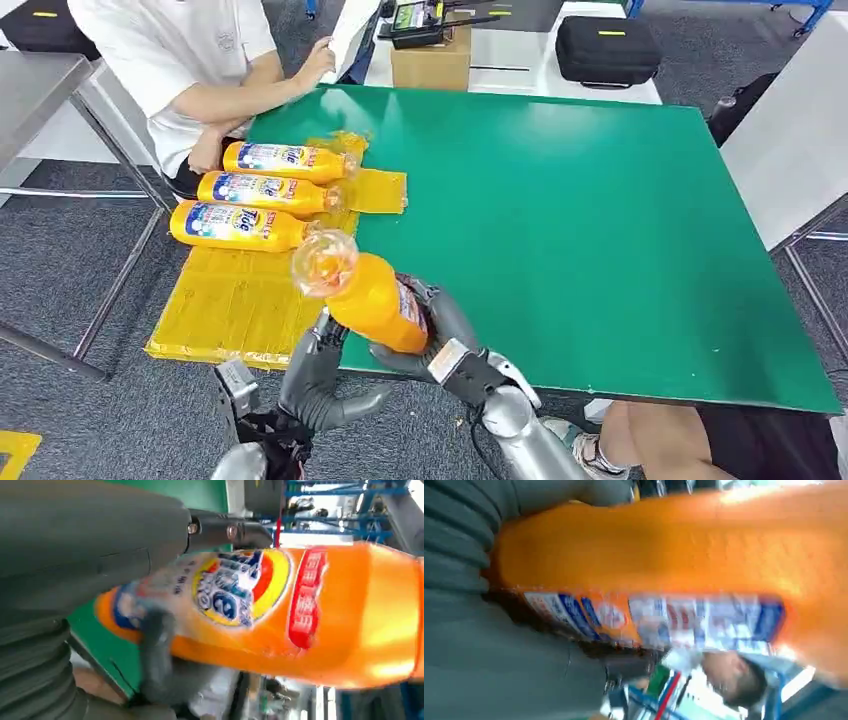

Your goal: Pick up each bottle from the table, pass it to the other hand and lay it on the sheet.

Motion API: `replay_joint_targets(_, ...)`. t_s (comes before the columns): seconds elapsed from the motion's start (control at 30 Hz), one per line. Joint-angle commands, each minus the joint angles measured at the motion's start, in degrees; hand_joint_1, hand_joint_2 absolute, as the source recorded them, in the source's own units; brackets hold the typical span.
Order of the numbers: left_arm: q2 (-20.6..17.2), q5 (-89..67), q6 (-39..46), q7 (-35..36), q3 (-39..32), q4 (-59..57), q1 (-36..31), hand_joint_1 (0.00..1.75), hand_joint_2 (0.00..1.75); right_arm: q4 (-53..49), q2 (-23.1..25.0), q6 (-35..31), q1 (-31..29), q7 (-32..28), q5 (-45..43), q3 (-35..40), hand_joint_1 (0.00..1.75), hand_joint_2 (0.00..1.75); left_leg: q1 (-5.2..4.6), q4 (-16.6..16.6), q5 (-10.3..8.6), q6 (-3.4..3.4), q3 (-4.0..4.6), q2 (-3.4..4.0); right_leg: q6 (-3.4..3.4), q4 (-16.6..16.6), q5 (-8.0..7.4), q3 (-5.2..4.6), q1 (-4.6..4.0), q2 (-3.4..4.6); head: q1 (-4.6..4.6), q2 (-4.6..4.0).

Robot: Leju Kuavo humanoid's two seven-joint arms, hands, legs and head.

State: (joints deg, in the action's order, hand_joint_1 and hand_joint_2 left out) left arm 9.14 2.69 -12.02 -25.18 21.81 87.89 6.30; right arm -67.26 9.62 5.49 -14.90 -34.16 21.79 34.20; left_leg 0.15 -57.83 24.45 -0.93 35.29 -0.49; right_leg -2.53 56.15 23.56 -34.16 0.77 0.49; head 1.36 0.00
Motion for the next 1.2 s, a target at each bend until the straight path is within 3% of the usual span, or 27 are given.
replay_joint_targets(0.03,0.5,1.9,1.8,-0.1,1.1,-3.0,-3.5,0.00,1.75,11.8,1.4,-1.2,-5.1,-0.9,2.7,7.9,1.75,1.75,0.01,0.1,0.06,0.04,-0.23,0.09,0.08,0.0,0.05,0.21,-0.03,0.03,0.00,0.00)
replay_joint_targets(0.2,2.0,-1.9,10.8,0.5,-0.6,-2.3,-4.6,0.00,1.75,11.5,1.5,-3.1,-5.2,0.1,6.1,11.5,1.75,1.75,0.03,0.0,0.07,0.04,-0.24,0.03,0.08,0.0,0.08,0.25,-0.04,-0.04,0.00,0.00)
replay_joint_targets(0.5,0.6,6.5,5.8,5.2,-0.9,-5.9,-6.5,0.00,1.75,15.6,0.8,-4.5,-8.4,1.4,8.9,16.8,1.75,1.75,0.02,0.1,0.06,0.07,-0.30,-0.02,0.12,-0.1,0.09,0.30,-0.03,-0.11,0.00,0.00)
replay_joint_targets(0.53,0.6,7.5,5.0,5.4,-1.1,-6.3,-6.8,0.17,1.75,16.2,0.8,-4.7,-8.8,1.8,9.5,17.4,1.75,1.75,0.03,0.1,0.02,0.06,-0.24,-0.05,0.10,-0.1,0.07,0.24,-0.04,-0.13,0.02,-0.02)
replay_joint_targets(0.57,0.4,9.4,3.2,5.9,-1.2,-6.7,-7.1,1.52,1.75,16.9,1.0,-4.6,-9.2,1.9,9.6,17.7,1.75,1.75,0.03,0.1,0.04,0.07,-0.29,-0.06,0.12,-0.1,0.09,0.30,-0.04,-0.15,0.02,0.00)
replay_joint_targets(0.6,0.2,10.2,2.3,5.8,-1.2,-6.7,-7.2,1.75,1.75,17.1,1.1,-4.7,-9.1,1.9,9.4,17.6,1.75,1.75,0.03,0.1,0.07,0.08,-0.37,-0.05,0.15,-0.1,0.13,0.38,-0.05,-0.16,0.00,0.00)
replay_joint_targets(0.63,0.2,10.2,2.3,5.8,-1.2,-6.7,-7.2,1.75,1.75,17.1,1.1,-4.7,-9.1,1.9,9.4,17.6,1.20,1.75,0.05,0.1,0.09,0.09,-0.46,-0.02,0.16,-0.1,0.14,0.46,-0.07,-0.14,0.02,0.00)
replay_joint_targets(0.67,0.1,14.6,-1.5,6.6,-1.7,-6.7,-6.9,1.75,1.75,17.3,1.3,-5.5,-8.9,2.6,9.1,17.4,0.31,1.75,-0.01,0.1,0.01,0.04,-0.17,-0.04,0.07,-0.1,0.05,0.16,0.00,-0.10,0.02,0.00)
replay_joint_targets(0.7,0.0,15.1,-1.9,6.7,-1.7,-6.4,-6.7,1.75,1.75,17.2,1.3,-5.9,-8.7,2.8,9.1,17.3,0.31,1.75,0.02,0.1,0.00,0.03,-0.12,-0.03,0.06,-0.1,0.03,0.11,-0.03,-0.10,0.02,0.00)
replay_joint_targets(0.73,0.1,15.6,-2.2,6.6,-1.9,-6.3,-6.5,1.75,1.75,17.1,1.5,-6.9,-8.3,3.0,9.0,16.8,0.00,1.75,0.02,0.1,0.02,0.05,-0.21,-0.05,0.08,-0.1,0.07,0.21,-0.03,-0.13,0.02,0.00)
replay_joint_targets(0.77,0.2,16.6,-2.6,6.6,-2.2,-5.7,-6.1,1.75,1.75,16.3,1.8,-8.6,-7.1,2.9,8.8,15.9,0.00,1.75,0.01,0.1,0.03,0.05,-0.22,-0.07,0.08,-0.1,0.09,0.21,-0.02,-0.15,0.02,0.00)
replay_joint_targets(0.8,0.4,17.2,-2.9,6.6,-2.3,-5.6,-6.0,1.75,1.75,15.9,1.8,-9.5,-6.5,2.7,8.9,15.6,0.00,0.00,0.01,0.1,0.00,0.03,-0.09,-0.06,0.05,-0.1,0.05,0.08,-0.01,-0.12,0.02,0.00)
replay_joint_targets(0.93,0.7,18.7,-1.3,7.7,-3.5,-5.5,-5.9,1.75,1.75,13.1,1.8,-13.6,-3.9,2.4,9.6,14.6,0.00,0.00,0.01,0.1,0.02,0.03,-0.10,-0.05,0.05,-0.1,0.06,0.10,-0.01,-0.11,0.02,0.00)
replay_joint_targets(1.2,1.4,17.5,11.2,8.3,-8.1,-10.1,-9.6,1.75,1.75,5.8,2.2,-23.1,-0.8,-0.5,9.4,14.1,0.00,0.00,0.02,0.1,0.03,0.06,-0.10,-0.06,0.09,0.0,0.07,0.10,-0.02,-0.13,0.02,0.00)
